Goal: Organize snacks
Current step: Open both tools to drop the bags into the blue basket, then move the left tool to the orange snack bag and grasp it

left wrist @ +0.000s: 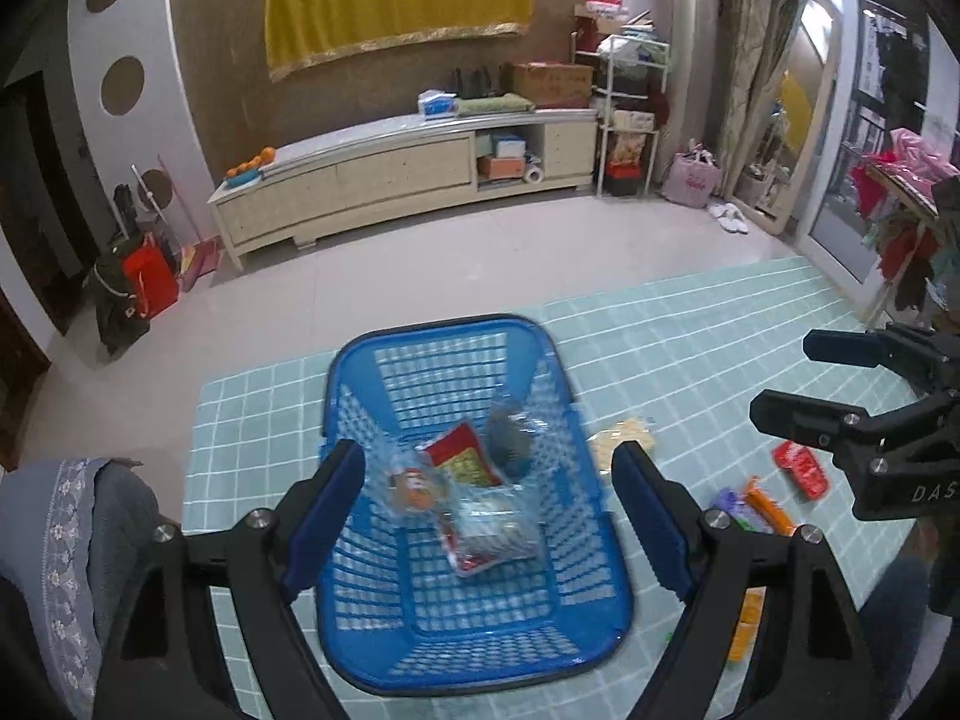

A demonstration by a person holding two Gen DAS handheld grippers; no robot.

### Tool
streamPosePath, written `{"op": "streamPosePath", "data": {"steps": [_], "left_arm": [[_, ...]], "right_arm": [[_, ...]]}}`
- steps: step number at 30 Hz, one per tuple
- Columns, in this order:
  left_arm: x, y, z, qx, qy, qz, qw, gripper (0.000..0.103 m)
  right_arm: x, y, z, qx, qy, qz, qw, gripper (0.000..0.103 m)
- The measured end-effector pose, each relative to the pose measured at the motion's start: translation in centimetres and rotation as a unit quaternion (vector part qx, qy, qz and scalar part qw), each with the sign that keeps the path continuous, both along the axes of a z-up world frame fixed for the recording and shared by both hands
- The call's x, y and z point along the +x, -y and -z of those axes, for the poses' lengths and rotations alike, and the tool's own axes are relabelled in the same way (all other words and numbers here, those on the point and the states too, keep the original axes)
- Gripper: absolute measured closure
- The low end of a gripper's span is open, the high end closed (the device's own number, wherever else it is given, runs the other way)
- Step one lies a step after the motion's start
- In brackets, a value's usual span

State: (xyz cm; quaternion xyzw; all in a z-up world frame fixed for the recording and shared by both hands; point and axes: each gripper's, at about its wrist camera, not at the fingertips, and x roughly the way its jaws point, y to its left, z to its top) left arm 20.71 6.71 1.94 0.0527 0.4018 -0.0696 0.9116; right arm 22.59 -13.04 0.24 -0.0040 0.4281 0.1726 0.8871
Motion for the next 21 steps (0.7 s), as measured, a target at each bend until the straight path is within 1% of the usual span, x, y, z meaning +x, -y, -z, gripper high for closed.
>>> {"op": "streamPosePath", "data": {"steps": [4,8,14,21], "left_arm": [[-1.7,2.3,-0.7,0.006,0.014,0.019,0.9997,0.02],[-3.2,4.5,-1.1,0.002,0.02,0.036,0.9992,0.02],[-5.1,7.4,-0.4,0.001,0.016,0.06,0.9981,0.02],[-6.4,9.3,0.9,-0.008,0.006,0.071,0.9974,0.02]], "right_arm": [[-1.8,2.2,-0.4,0.003,0.003,0.017,1.0,0.013],[-3.9,4.0,-0.6,0.004,0.007,0.033,0.999,0.013],[-6.3,6.5,-0.7,0.009,0.011,0.051,0.999,0.013],[-7.6,8.7,0.9,0.01,0.0,0.066,0.998,0.013]]}}
